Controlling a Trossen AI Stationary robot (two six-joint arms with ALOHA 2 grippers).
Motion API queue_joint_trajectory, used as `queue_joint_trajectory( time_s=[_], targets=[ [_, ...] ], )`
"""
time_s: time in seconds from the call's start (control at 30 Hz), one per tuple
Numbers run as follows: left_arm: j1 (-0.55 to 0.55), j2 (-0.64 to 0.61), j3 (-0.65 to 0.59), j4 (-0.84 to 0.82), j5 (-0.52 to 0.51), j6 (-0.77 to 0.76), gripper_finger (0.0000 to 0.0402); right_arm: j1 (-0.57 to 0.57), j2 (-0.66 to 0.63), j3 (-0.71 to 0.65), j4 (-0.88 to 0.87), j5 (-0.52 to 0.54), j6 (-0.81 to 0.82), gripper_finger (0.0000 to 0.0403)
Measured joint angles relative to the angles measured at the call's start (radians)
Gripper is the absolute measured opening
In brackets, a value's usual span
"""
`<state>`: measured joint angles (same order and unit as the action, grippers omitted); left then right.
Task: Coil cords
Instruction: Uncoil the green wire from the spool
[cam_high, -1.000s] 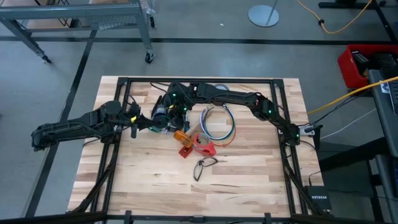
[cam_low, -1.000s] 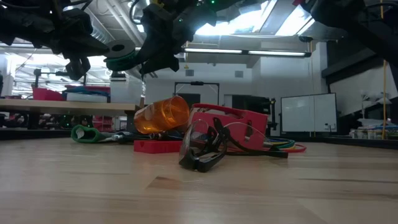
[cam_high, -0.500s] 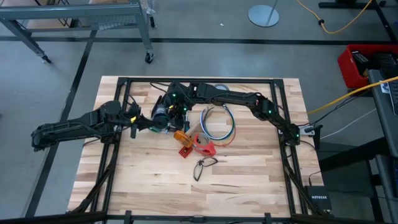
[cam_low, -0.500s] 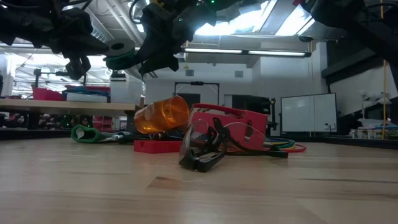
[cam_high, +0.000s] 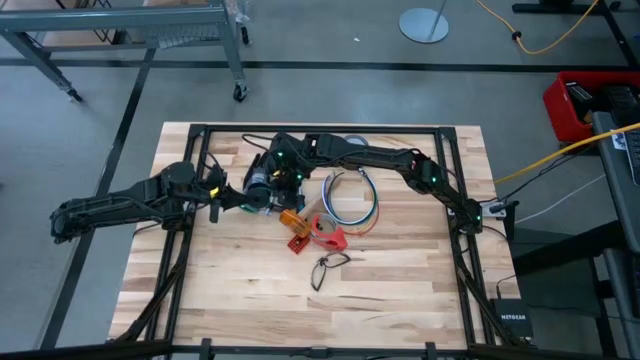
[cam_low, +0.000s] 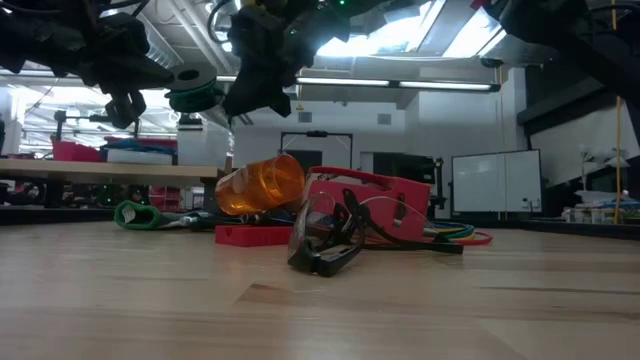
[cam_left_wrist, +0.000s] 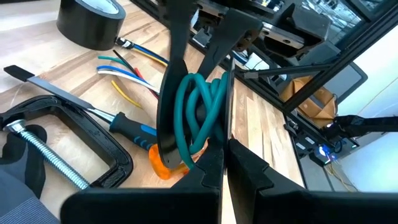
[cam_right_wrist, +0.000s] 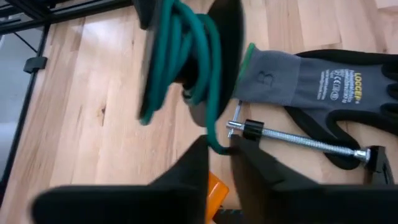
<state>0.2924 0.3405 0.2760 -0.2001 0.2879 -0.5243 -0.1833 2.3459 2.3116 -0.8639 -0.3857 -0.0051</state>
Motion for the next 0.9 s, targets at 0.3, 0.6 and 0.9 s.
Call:
queue_joint_trajectory(
  time_s=[0.3, 0.6, 0.9],
  targets=[
    [0.0, 0.0, 0.0, 0.0, 0.0, 0.0, 0.0, 0.0, 0.0, 0.0, 0.0, -0.002, 0.0, 0.0025],
    [0.0, 0.0, 0.0, 0.0, 0.046, 0.0, 0.0, -0.012, -0.016, 0.0, -0.006, -0.006, -0.004, 0.0011],
    [-0.001, 0.0, 0.0, 0.01, 0.107, 0.0, 0.0, -0.027, -0.02, 0.043, 0.127, 0.001, -0.037, 0.0005]
  ],
)
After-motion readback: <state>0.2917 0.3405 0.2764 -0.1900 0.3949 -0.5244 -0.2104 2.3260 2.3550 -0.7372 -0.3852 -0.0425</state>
